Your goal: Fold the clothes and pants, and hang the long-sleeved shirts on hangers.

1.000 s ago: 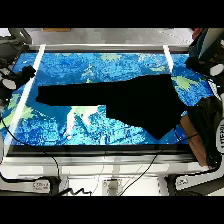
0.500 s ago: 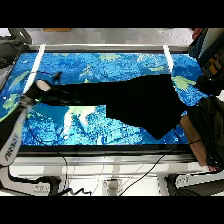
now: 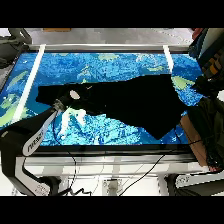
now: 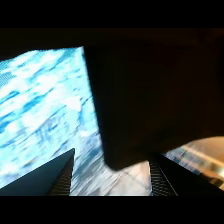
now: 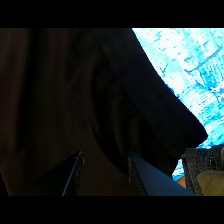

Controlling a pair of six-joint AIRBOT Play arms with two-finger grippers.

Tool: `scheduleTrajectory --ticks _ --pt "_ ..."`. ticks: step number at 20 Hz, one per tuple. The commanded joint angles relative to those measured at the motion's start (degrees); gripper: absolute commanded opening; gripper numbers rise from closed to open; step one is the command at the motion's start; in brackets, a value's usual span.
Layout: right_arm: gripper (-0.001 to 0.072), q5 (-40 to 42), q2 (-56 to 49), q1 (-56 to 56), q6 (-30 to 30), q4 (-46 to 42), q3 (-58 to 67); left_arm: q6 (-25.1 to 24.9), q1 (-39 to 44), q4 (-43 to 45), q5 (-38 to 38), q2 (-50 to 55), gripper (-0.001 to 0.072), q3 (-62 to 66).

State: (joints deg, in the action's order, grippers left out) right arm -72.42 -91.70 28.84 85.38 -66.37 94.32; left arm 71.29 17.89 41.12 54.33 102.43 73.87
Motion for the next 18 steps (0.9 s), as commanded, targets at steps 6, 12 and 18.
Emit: scheduleTrajectory --ticks 6,12,18 --pt "0.0339 -0.3 0.0 0.0 0.0 0.7 0.0 -1.9 1.3 -5.2 -2.0 3.5 0.0039 0.0" --pt "0.0338 -0.7 0.5 0.0 0.0 1.2 0.2 -6.1 -5.7 -5.2 7.2 -2.5 0.001 7.0" --pt "0.0338 -4.1 1.4 0.0 0.0 2.0 0.1 -6.2 -21.7 -4.9 21.2 -21.2 0.0011 14.2"
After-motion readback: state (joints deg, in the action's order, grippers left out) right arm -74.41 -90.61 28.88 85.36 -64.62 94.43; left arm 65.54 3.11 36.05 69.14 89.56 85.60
